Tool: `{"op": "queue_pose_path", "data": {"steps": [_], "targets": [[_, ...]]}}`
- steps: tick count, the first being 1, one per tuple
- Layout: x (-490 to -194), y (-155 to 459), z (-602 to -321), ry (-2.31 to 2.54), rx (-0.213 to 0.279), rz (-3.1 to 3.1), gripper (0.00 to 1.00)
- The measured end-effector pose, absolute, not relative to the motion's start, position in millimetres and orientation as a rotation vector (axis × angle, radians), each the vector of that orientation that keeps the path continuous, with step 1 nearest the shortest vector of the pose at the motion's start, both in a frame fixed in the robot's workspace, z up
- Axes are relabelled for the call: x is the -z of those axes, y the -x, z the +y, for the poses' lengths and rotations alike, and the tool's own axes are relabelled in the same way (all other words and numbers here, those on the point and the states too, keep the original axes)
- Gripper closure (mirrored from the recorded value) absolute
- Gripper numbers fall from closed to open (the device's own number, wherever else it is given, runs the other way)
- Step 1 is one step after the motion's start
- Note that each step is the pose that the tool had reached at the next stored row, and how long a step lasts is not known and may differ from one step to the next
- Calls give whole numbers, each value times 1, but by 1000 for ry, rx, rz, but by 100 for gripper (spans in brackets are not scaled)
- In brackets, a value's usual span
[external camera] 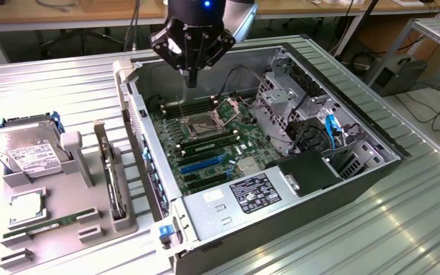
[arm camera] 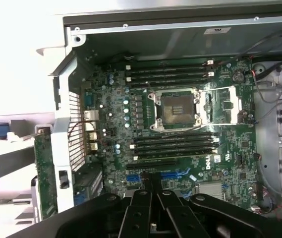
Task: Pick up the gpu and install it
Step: 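Reach for the gpu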
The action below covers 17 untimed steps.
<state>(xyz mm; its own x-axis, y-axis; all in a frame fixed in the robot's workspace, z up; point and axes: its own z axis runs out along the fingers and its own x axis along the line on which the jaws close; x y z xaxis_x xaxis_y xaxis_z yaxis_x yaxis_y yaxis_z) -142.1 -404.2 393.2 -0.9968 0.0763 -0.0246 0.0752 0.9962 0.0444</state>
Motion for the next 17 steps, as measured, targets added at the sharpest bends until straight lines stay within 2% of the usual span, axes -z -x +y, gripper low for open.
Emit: {"op": "queue_pose_path", "data": {"steps": [17], "targets": [[-392, 217, -426, -118, -68, 3112, 89]]}}
